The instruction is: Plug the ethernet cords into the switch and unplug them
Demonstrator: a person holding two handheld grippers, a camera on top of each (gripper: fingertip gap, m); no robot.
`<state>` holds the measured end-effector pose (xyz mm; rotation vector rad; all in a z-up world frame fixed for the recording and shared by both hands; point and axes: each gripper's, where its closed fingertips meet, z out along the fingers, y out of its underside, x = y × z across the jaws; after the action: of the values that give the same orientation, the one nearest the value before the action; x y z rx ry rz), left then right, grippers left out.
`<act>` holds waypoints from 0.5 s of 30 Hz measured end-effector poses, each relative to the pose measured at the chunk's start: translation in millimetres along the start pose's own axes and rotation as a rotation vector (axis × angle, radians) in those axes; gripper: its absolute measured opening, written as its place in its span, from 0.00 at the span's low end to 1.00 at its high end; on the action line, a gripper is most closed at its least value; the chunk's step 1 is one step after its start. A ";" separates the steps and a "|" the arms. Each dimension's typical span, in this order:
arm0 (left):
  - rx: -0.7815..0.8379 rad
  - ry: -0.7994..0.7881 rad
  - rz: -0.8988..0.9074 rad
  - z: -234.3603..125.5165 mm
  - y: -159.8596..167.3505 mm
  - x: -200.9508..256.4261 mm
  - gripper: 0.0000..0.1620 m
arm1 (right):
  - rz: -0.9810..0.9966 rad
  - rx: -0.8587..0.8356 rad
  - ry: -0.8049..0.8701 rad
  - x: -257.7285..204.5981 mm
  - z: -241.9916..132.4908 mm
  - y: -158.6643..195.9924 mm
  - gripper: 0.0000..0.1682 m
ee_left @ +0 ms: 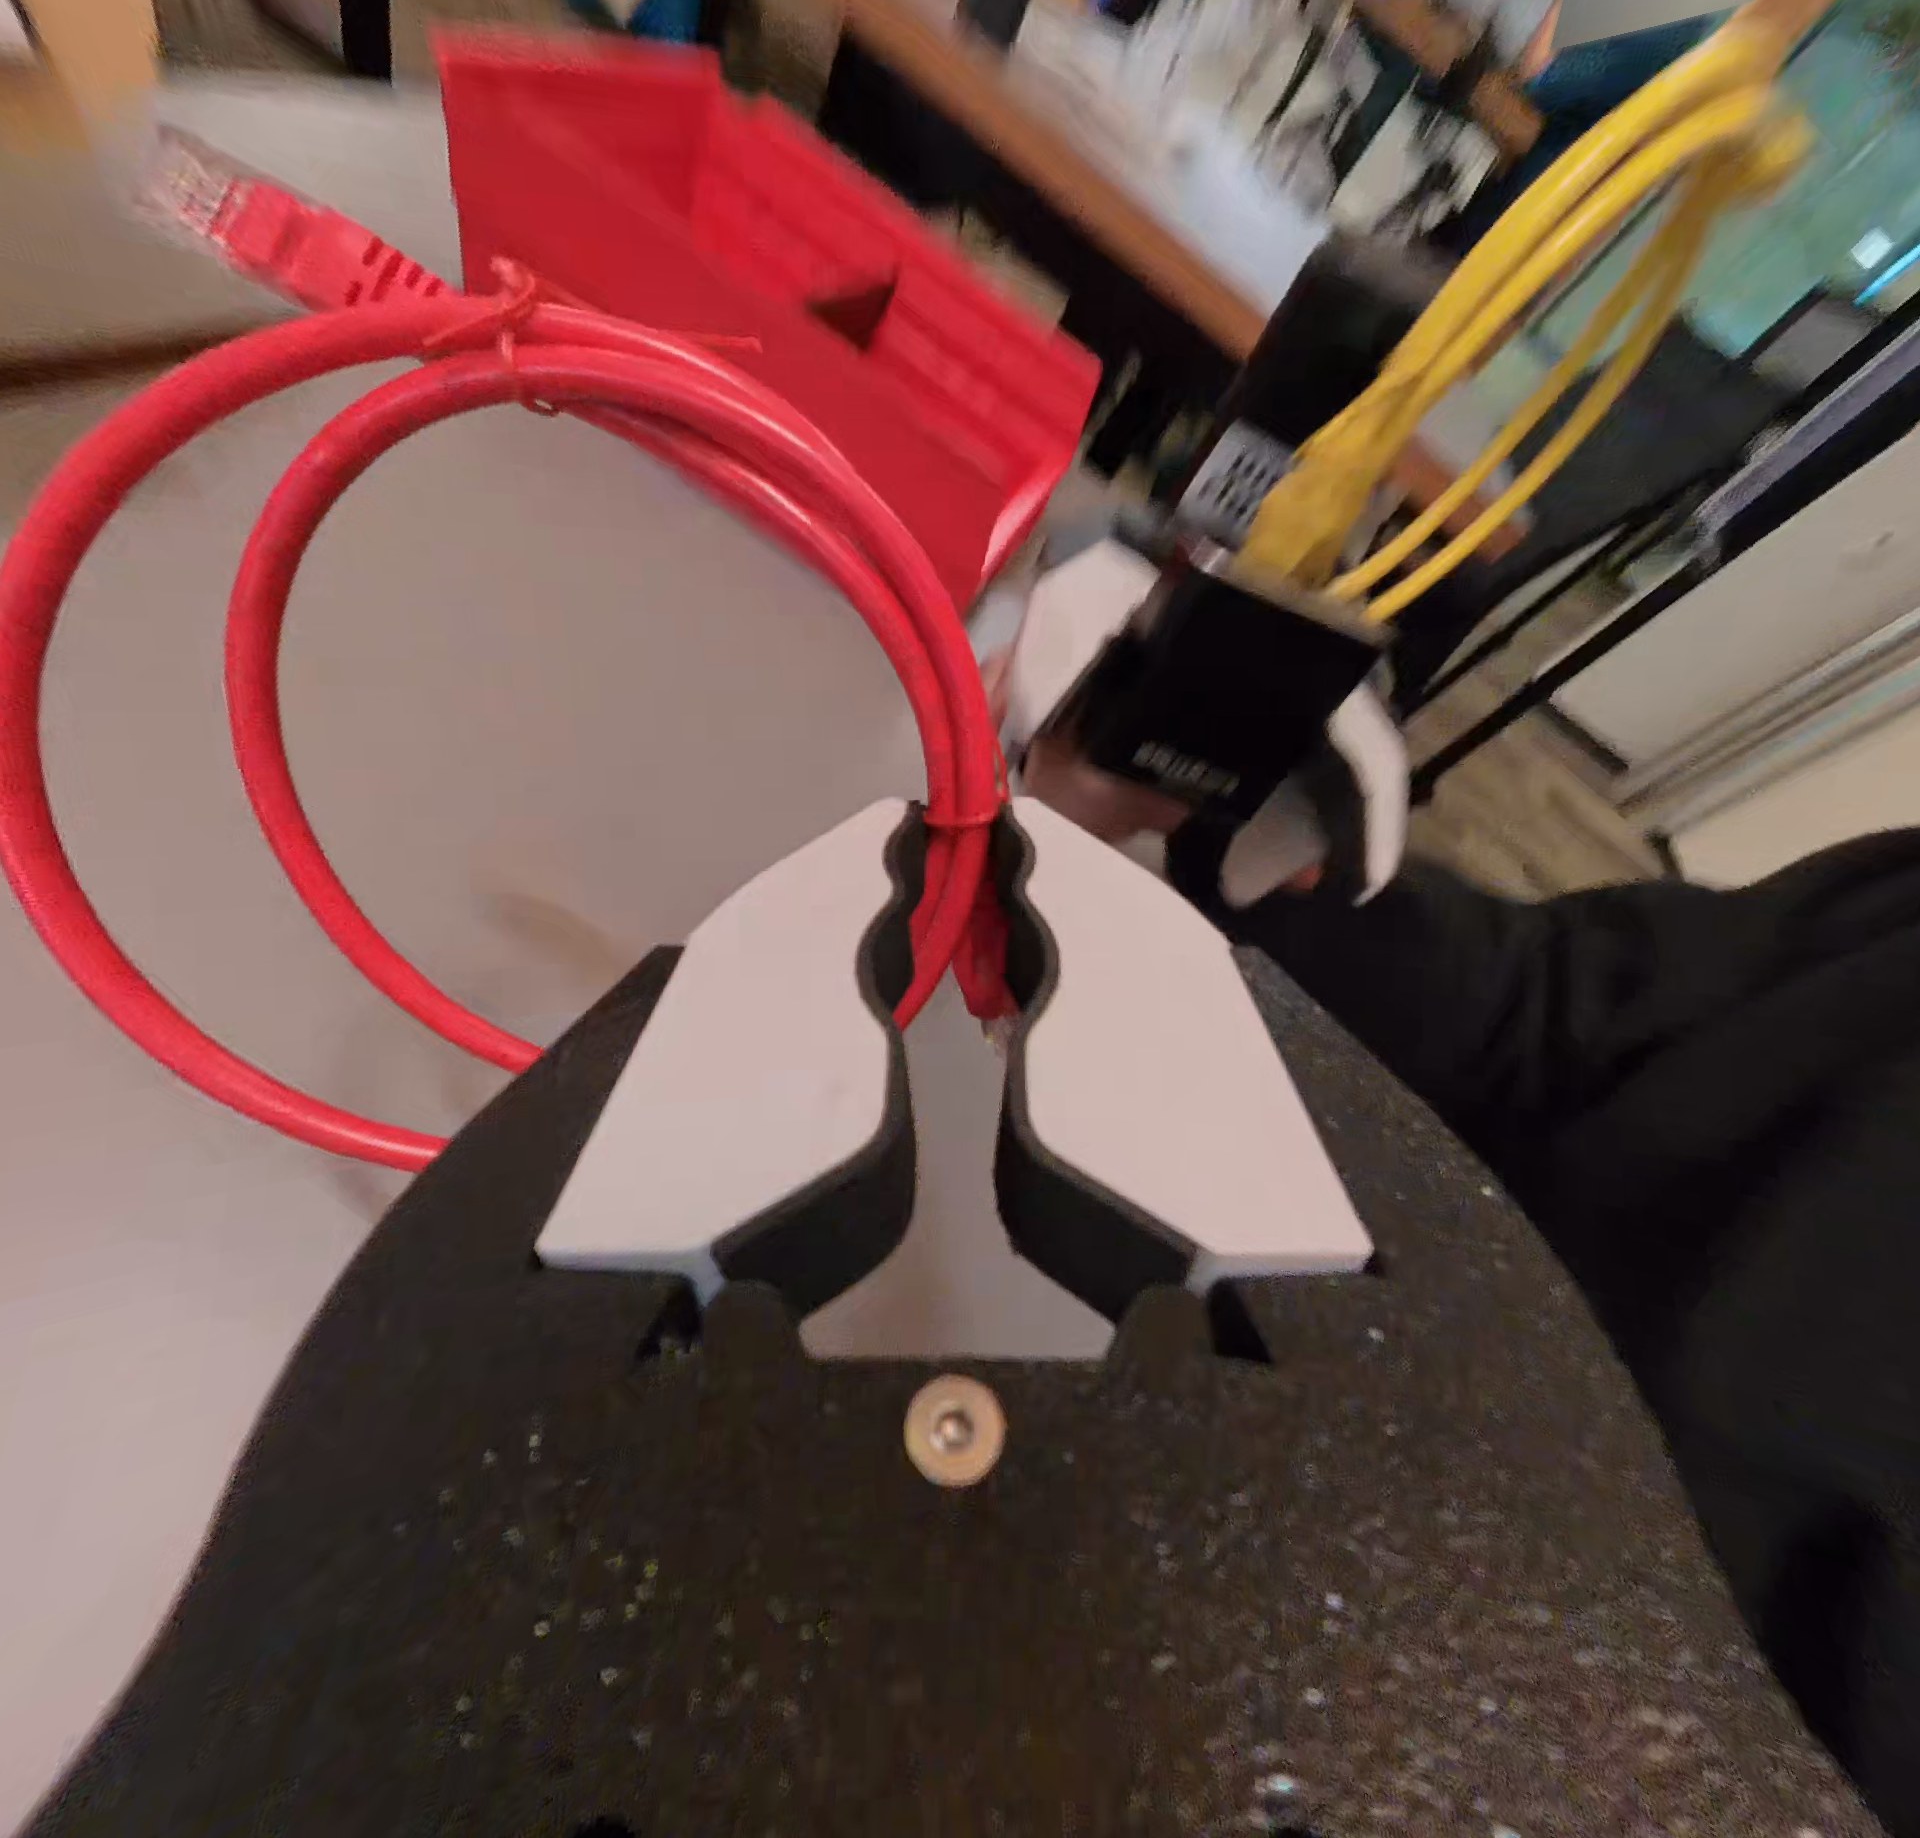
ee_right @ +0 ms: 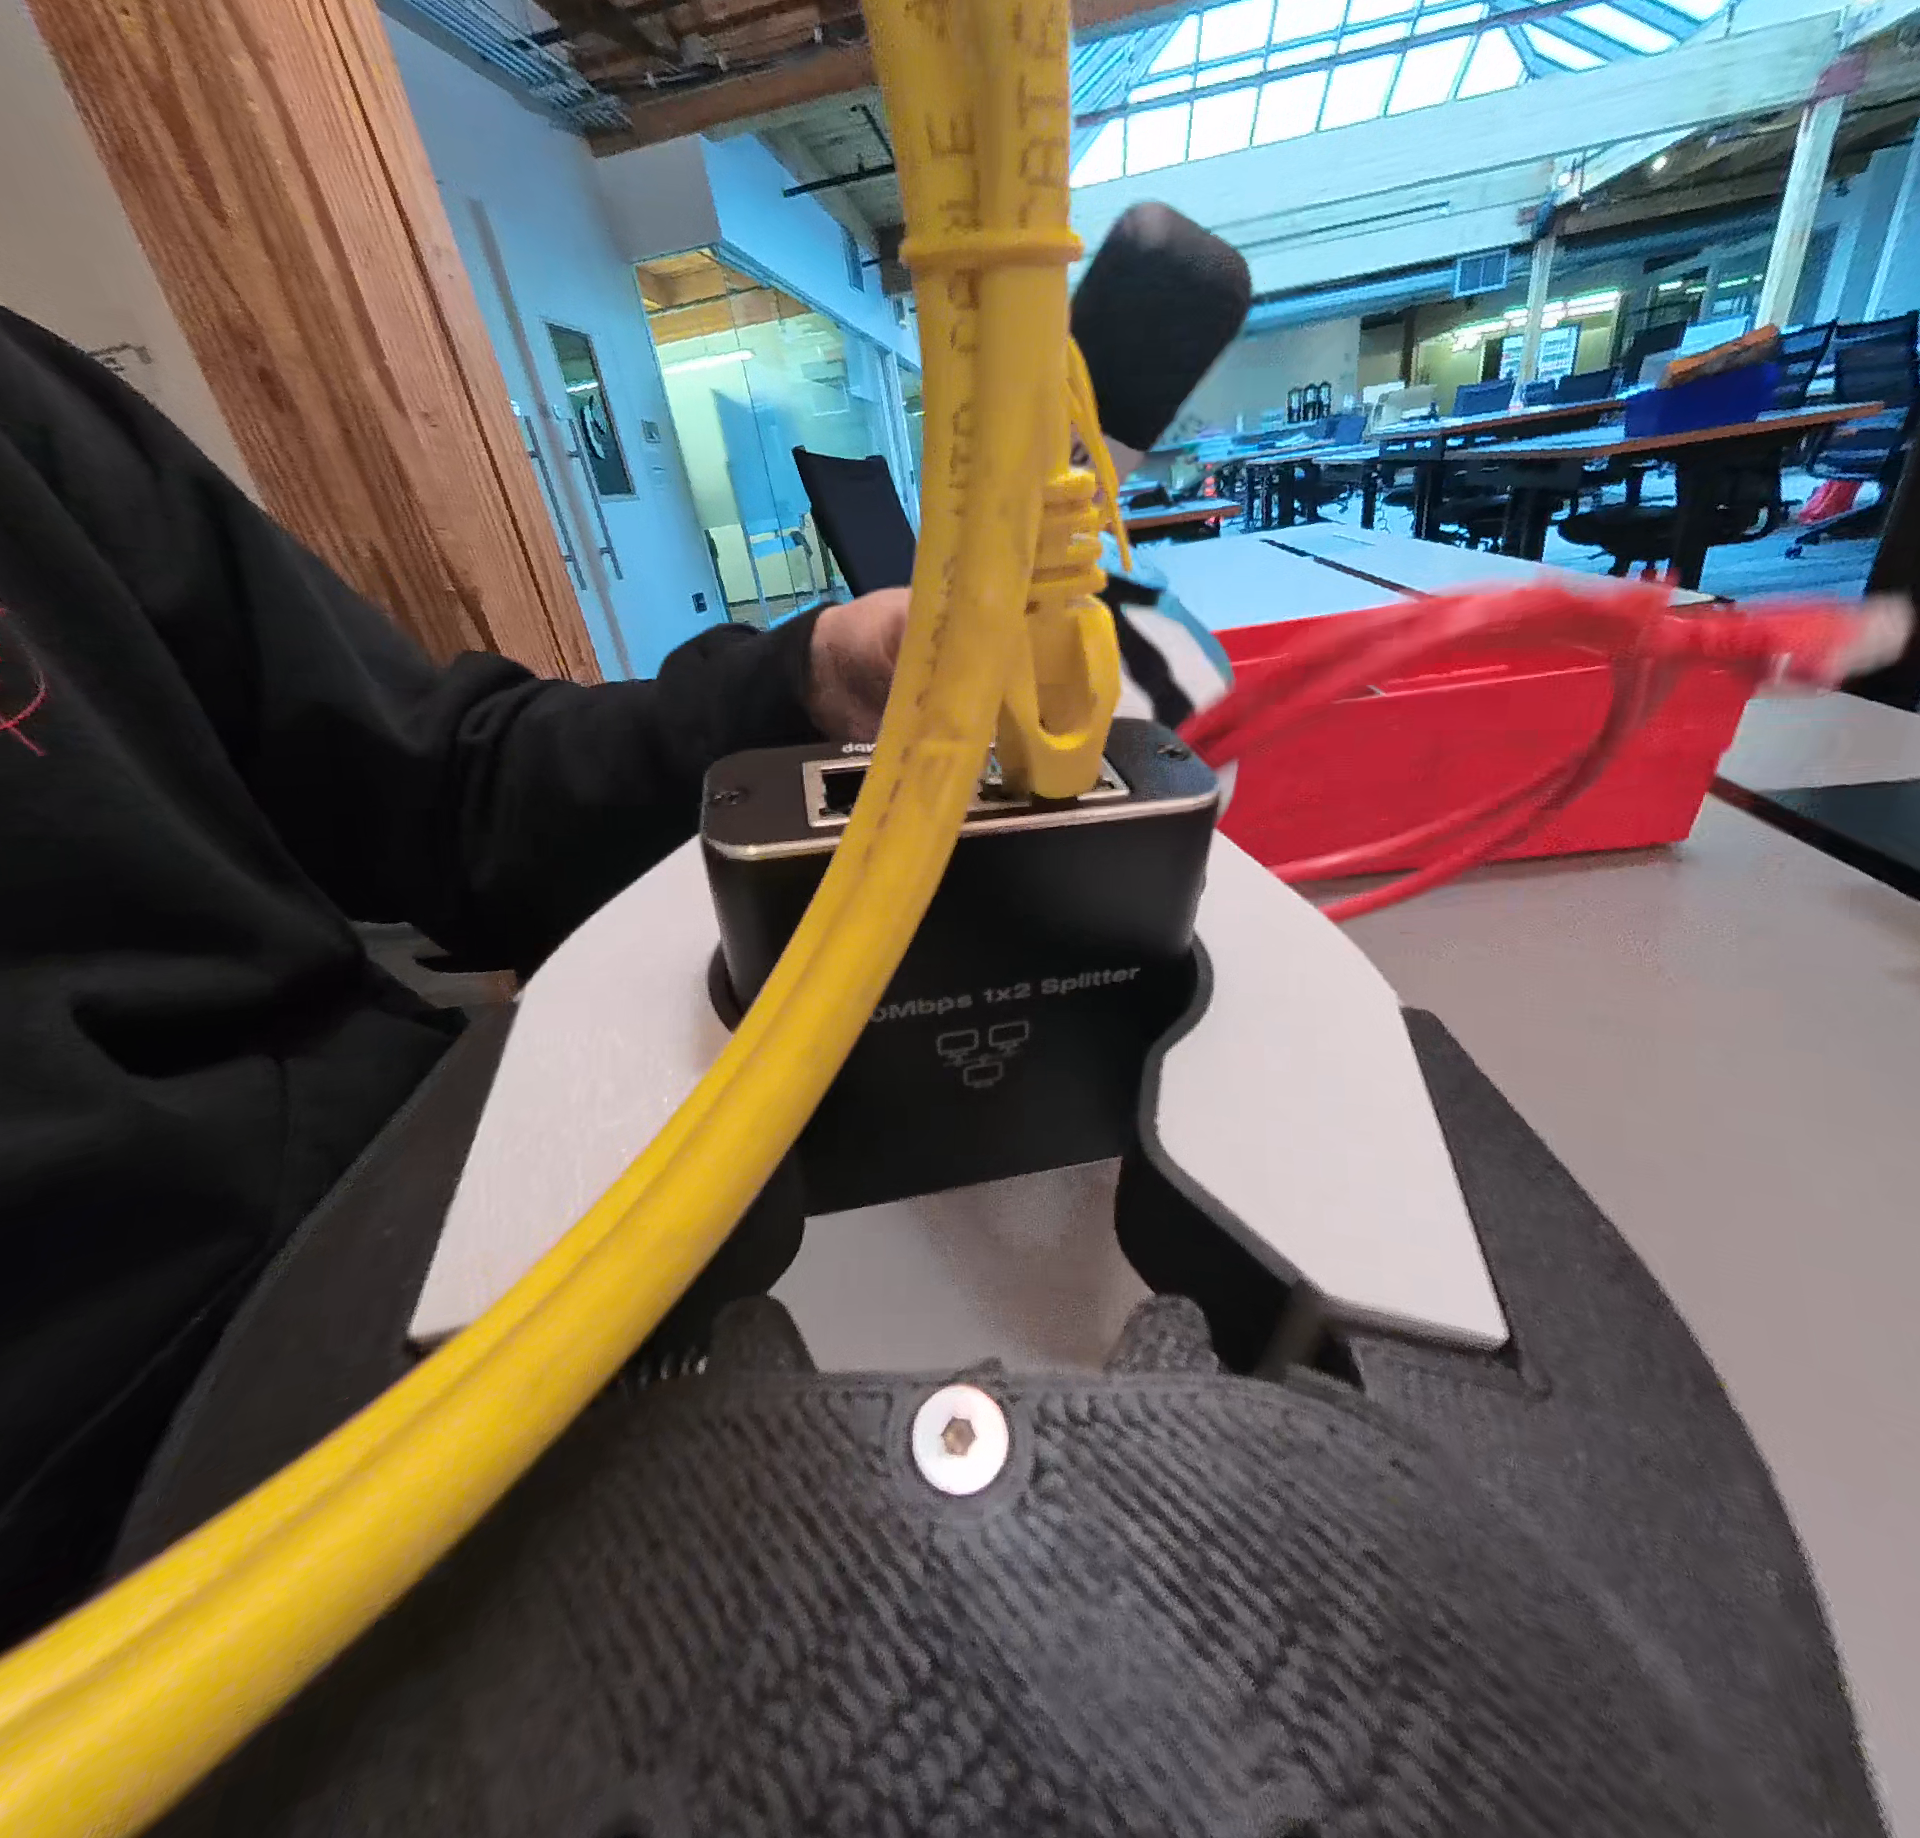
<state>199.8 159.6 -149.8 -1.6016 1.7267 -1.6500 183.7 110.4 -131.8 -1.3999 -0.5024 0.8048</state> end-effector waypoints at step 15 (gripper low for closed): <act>0.444 0.448 -0.252 -9.6 -32.2 52.9 0.08 | -0.042 -0.025 -0.002 -2.4 -1.9 2.2 0.46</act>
<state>189.7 130.2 -95.3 -1.3453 1.2178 -2.4552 183.1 107.3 -133.8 -1.4070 -0.5431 0.7690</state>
